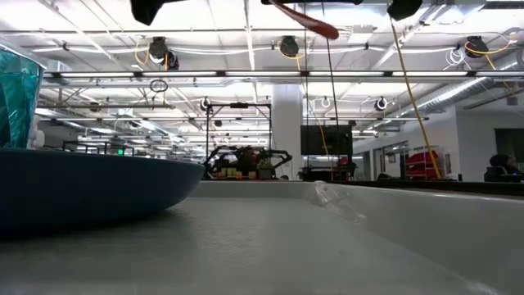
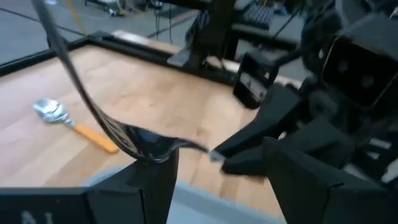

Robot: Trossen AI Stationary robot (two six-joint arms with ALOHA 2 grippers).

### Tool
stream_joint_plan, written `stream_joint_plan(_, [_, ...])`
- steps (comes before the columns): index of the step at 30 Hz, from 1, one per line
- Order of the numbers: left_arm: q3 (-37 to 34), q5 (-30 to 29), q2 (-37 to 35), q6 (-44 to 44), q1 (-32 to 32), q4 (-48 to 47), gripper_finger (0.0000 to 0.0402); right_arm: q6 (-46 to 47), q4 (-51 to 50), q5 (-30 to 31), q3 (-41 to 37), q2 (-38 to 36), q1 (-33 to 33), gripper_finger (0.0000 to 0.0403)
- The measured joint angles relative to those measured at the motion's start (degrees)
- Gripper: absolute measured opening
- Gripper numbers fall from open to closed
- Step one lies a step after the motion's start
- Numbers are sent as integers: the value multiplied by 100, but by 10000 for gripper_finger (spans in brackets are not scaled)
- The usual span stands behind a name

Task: Pick and place plate/cup/fork/spoon on tray
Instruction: Put the orange fork on the gray tray to the right of the dark blue plate

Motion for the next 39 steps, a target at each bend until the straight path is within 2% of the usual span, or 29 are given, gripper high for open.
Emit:
stream_joint_plan(3, [-2,-204,17,138,24,374,239,-224,2,188,0,0,4,6])
stream_joint_plan(6, [0,-255,3,227,87,482,218,-431,2,252,0,1,11,4])
stream_joint_plan(10, [0,-195,8,424,180,640,149,-592,9,37,0,0,-9,3])
stream_joint_plan(15, [9,278,130,392,354,754,64,-723,-10,-113,-7,2,-74,4])
stream_joint_plan(18, [17,400,253,437,437,864,55,-902,30,-73,-7,2,-89,4])
stream_joint_plan(20, [-11,403,271,561,437,776,20,-953,46,-124,-7,7,-85,5])
stream_joint_plan(22, [-4,447,265,618,433,766,5,-975,86,-194,-7,0,-81,5])
stream_joint_plan(25, [-2,523,248,793,416,751,1,-1044,63,-222,-8,-9,-47,6])
stream_joint_plan(29, [-4,726,171,1041,352,736,1,-1042,86,-611,-8,-45,-18,8])
stream_joint_plan(33, [-4,1102,26,1292,331,738,0,-978,19,-1385,-9,-139,44,26])
stream_joint_plan(39, [-2,2274,-288,2031,332,779,0,-375,-409,-2567,-49,-617,76,73])
